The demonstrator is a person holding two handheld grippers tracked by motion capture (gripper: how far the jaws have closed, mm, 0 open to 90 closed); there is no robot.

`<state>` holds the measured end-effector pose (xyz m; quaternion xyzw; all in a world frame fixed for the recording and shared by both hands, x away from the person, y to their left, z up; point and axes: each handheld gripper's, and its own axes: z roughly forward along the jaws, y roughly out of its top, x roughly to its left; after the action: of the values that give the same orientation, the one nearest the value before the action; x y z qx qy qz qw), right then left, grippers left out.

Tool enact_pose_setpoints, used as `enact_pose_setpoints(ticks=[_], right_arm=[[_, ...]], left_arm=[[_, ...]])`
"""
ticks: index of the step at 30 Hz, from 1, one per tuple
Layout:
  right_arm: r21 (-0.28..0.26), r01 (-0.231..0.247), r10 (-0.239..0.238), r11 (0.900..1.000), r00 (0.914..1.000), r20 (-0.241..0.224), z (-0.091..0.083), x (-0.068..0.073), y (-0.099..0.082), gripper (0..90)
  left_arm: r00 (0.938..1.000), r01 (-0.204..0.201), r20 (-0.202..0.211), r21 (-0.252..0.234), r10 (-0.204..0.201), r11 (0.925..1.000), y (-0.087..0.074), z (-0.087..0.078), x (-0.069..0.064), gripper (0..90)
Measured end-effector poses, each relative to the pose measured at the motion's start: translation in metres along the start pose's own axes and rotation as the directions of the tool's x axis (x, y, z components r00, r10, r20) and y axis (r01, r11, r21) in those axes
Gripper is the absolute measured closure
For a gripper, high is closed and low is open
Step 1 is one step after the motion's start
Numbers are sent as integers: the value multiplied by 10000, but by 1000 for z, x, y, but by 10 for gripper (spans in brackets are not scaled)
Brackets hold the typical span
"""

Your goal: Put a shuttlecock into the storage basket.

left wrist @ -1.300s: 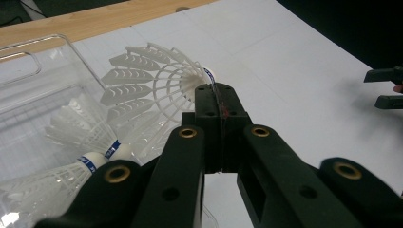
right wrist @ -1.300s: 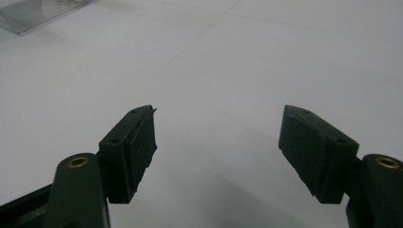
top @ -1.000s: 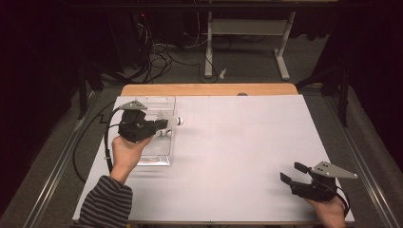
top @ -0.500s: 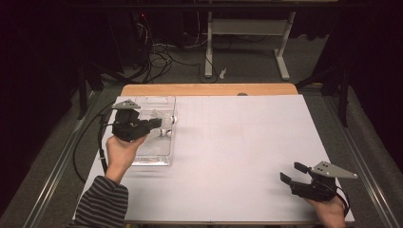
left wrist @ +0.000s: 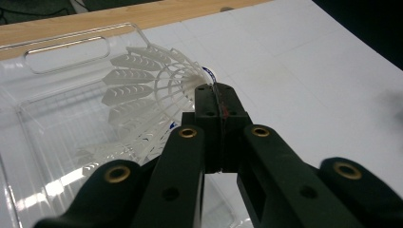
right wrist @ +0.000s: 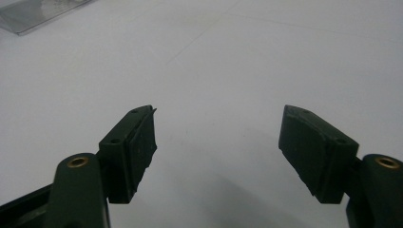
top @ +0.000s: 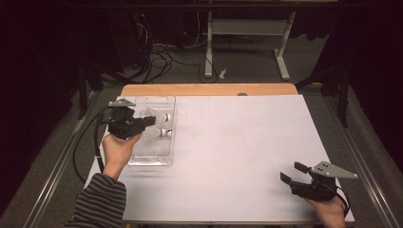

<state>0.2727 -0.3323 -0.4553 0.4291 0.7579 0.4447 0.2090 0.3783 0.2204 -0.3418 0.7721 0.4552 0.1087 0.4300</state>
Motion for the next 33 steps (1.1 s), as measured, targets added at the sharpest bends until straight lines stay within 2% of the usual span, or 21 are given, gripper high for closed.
enact_pose_setpoints(ticks=[7,11,19,21,33], right_arm=[[15,10,-10,10000,10000,-11,0,0,0,288],[29,50,-50,10000,10000,-17,1,0,0,288],[32,25,-25,10000,10000,6,1,0,0,288],[34,56,-56,10000,10000,-22,1,0,0,288],[7,24,-24,10000,10000,8,0,0,0,289]], left_arm=[[9993,308,-198,-98,-310,9995,0,0,8,897],[9985,402,-382,22,-401,9992,2,3,13,897],[9942,782,-740,-35,-782,9969,8,12,25,896],[9926,844,-867,-179,-856,9963,9,13,26,897],[9872,1153,-1094,-107,-1157,9933,16,28,33,897]])
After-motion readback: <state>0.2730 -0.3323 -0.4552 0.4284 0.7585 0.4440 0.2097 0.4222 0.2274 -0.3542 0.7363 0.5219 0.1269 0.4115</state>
